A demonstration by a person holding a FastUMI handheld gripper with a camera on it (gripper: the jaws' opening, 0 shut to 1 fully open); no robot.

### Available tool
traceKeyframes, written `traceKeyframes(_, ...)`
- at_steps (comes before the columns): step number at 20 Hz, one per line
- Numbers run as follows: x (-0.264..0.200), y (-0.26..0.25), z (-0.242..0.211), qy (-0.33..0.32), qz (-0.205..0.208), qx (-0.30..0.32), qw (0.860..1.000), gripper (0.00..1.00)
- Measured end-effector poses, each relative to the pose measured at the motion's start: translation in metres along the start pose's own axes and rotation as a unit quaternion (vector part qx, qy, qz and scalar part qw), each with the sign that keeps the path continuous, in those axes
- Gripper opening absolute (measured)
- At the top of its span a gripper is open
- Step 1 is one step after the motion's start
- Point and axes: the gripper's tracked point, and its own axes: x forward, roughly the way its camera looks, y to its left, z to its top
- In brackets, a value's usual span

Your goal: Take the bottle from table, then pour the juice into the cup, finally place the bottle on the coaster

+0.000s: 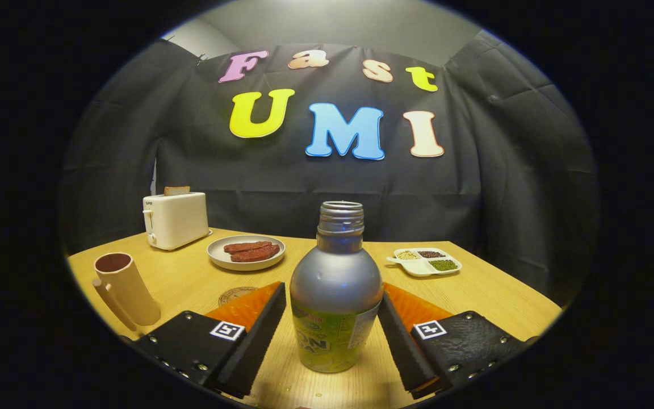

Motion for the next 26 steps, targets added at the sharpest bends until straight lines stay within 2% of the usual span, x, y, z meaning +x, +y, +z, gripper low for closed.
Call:
traceKeyframes(2,0.002,0.001,0.001,0.0,0.001,0.0,1.0,0.82)
traceKeyframes(4,0.003,0.008,0.001,0.017,0.007,-0.019,1.0,0.78)
traceKeyframes(7,-0.004,0.022,0.024,0.017,0.019,-0.079,0.997,0.76)
traceKeyframes(13,-0.01,0.055,0.071,-0.001,0.031,-0.193,0.981,0.76)
traceKeyframes(19,-0.012,0.084,0.086,-0.005,0.055,-0.296,0.954,0.76)
traceKeyframes(24,-0.018,0.108,0.083,-0.009,0.074,-0.397,0.915,0.76)
traceKeyframes(26,-0.015,0.112,0.079,-0.005,0.084,-0.417,0.905,0.76)
